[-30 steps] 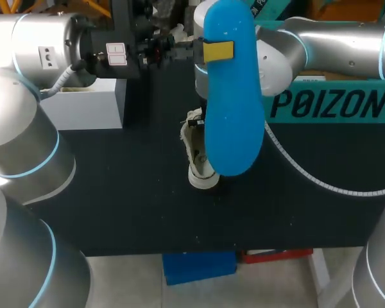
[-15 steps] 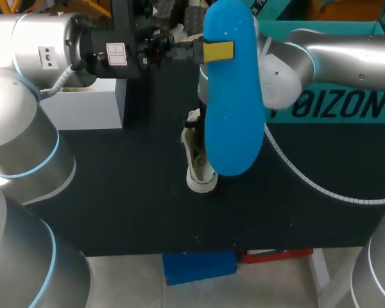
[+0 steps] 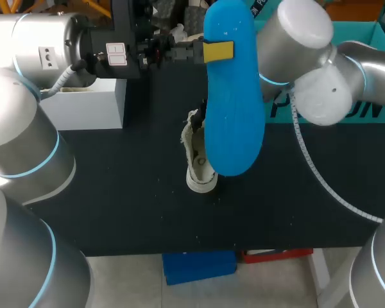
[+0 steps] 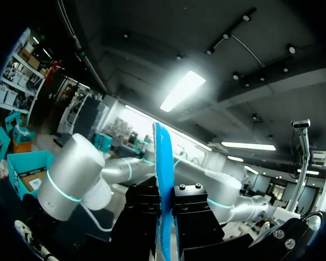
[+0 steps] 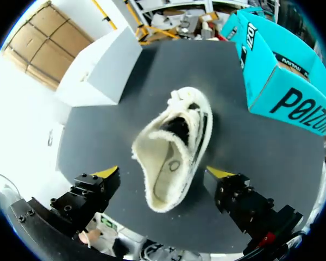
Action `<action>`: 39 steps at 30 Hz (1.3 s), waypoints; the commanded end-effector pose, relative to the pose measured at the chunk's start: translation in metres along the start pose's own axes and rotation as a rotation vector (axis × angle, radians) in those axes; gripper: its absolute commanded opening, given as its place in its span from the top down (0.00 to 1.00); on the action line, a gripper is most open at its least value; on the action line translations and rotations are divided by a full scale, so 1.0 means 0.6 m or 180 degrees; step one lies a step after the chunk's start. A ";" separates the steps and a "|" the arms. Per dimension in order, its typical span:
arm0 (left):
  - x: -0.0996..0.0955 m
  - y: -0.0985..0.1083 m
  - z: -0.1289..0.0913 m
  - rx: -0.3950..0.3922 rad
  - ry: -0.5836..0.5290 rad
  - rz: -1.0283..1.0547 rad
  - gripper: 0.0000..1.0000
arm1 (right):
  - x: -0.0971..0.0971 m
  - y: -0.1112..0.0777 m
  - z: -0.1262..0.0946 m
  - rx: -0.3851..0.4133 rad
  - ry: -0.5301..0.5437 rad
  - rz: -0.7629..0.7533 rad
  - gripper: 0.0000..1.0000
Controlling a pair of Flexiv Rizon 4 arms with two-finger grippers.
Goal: Take the shoe out of the shoebox, open the shoe tongue, remove and reinsert the insole, then place the shoe into the shoebox
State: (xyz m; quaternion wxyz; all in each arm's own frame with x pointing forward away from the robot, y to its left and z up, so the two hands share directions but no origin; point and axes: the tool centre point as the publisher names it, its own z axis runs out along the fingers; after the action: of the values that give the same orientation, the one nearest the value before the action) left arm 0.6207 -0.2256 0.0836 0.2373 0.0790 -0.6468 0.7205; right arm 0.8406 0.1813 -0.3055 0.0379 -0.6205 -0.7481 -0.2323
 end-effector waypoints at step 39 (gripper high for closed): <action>0.000 0.002 0.002 -0.0004 -0.0012 -0.0004 1.00 | -0.010 0.023 -0.136 -0.0442 0.2650 0.0872 0.00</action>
State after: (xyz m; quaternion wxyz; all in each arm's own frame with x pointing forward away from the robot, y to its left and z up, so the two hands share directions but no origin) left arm 0.6208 -0.2256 0.0836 0.2373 0.0791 -0.6468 0.7205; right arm 0.8365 0.1468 -0.2315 0.3249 -0.5672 -0.5613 -0.5076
